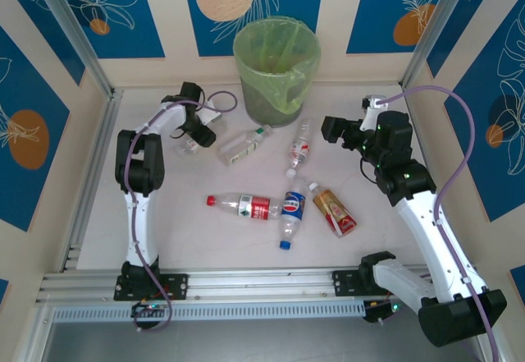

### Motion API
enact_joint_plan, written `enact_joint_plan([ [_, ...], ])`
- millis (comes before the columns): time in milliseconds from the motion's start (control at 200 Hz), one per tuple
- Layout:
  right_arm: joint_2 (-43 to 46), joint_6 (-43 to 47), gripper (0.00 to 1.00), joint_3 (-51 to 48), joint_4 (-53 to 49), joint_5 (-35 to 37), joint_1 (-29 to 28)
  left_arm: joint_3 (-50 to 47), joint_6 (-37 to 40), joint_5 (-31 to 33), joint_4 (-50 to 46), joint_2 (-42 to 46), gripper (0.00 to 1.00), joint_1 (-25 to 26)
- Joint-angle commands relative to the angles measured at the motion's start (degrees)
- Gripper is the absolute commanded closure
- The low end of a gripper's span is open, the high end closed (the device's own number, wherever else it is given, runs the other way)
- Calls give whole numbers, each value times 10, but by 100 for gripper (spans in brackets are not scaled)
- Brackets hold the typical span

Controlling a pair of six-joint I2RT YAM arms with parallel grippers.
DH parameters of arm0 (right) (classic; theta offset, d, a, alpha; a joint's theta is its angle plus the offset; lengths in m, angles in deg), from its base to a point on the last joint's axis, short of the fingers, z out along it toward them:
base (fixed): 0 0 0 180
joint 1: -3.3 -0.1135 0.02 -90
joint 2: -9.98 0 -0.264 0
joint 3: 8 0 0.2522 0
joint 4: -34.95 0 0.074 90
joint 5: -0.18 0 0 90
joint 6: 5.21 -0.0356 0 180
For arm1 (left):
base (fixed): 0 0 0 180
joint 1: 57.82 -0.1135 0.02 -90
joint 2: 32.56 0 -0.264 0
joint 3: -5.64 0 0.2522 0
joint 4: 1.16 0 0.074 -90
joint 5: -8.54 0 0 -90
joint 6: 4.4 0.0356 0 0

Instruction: Put the plastic bottles in the bin

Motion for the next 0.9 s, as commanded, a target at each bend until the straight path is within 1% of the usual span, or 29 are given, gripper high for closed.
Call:
enact_joint_plan([
  [0, 3, 10, 0, -8, 15, -2, 3, -1, -30, -15, 11, 17, 48, 3],
  [110, -2, 11, 1, -9, 18, -6, 3, -7, -53, -26, 22, 29, 48, 2],
  [225, -6, 17, 0, -13, 28, -33, 3, -9, -69, -40, 23, 40, 49, 2],
  [380, -14, 14, 0, -14, 29, -39, 3, -21, -88, -29, 36, 57, 50, 2],
  [510, -21, 13, 1, -14, 27, -47, 3, -55, -118, -20, 59, 79, 51, 0],
  [730, -26, 6, 1, -18, 35, -36, 4, -136, -199, -62, 104, 133, 53, -8],
  [815, -27, 6, 1, -22, 42, -43, 5, -161, -231, -64, 115, 149, 55, -8],
  [895, -29, 5, 1, -22, 43, -44, 5, -179, -253, -64, 117, 161, 56, -8],
])
